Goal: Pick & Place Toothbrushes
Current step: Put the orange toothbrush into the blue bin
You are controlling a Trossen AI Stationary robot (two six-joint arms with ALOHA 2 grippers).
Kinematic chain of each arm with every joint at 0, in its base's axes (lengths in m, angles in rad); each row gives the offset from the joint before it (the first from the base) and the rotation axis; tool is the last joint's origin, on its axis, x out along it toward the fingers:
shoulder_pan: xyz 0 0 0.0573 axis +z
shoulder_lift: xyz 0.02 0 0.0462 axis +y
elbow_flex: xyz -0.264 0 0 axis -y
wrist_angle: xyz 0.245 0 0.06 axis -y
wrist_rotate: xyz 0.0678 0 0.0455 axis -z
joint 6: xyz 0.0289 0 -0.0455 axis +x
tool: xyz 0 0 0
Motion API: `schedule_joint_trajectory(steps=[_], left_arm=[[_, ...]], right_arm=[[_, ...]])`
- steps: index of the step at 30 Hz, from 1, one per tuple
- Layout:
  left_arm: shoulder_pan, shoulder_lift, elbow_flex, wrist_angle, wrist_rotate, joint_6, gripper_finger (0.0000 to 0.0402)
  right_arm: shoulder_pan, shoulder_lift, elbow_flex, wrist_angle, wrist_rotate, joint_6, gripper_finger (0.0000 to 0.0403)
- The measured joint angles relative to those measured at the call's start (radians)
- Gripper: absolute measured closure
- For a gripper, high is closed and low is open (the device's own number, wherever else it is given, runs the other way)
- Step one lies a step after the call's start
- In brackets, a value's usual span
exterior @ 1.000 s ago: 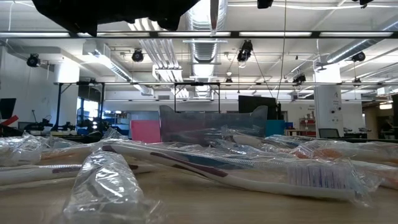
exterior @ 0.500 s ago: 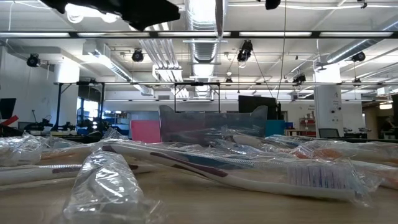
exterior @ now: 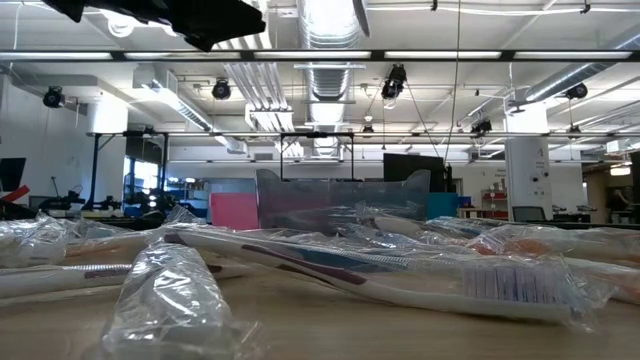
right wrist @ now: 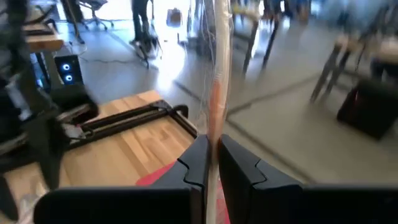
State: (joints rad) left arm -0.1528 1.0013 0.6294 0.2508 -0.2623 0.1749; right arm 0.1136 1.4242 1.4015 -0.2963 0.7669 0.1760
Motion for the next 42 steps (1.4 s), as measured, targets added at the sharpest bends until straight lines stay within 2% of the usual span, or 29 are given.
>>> schedule_joint_trajectory(steps=[5,8,11,16,21,24,31,38,42], left_arm=[[0.000,-0.019,-0.013,0.002,0.000,0.000,0.0245],[0.000,-0.018,-0.013,0.002,0.000,0.000,0.0245],[-0.001,-0.018,-0.013,0.002,0.001,0.000,0.0245],[-0.001,-0.018,-0.013,0.000,0.001,0.031,0.0245],[0.000,-0.018,-0.013,0.000,0.000,0.074,0.0245],[0.000,-0.020,-0.013,0.000,-0.001,0.094,0.0245],[0.000,-0.036,-0.013,0.002,-0.085,0.103,0.0245],[0.000,-0.040,-0.013,0.002,-0.103,0.103,0.0245],[0.000,-0.040,-0.013,0.003,-0.103,0.102,0.0245]], right_arm=[[-0.137,0.013,0.153,-0.224,-0.168,0.170,0.0381],[-0.206,0.018,0.185,-0.247,-0.249,0.220,0.0381],[-0.262,0.018,0.187,-0.248,-0.274,0.244,0.0381],[-0.332,0.019,0.153,-0.256,-0.286,0.342,0.0381],[-0.396,0.019,0.089,-0.255,-0.419,0.462,0.0381],[-0.429,0.020,0.042,-0.256,-0.440,0.519,0.0381],[-0.500,0.020,-0.068,-0.244,-0.516,0.630,0.0381],[-0.558,0.045,-0.174,-0.197,-0.590,0.663,0.0381],[-0.582,0.112,-0.168,-0.175,-0.661,0.664,0.0381]])
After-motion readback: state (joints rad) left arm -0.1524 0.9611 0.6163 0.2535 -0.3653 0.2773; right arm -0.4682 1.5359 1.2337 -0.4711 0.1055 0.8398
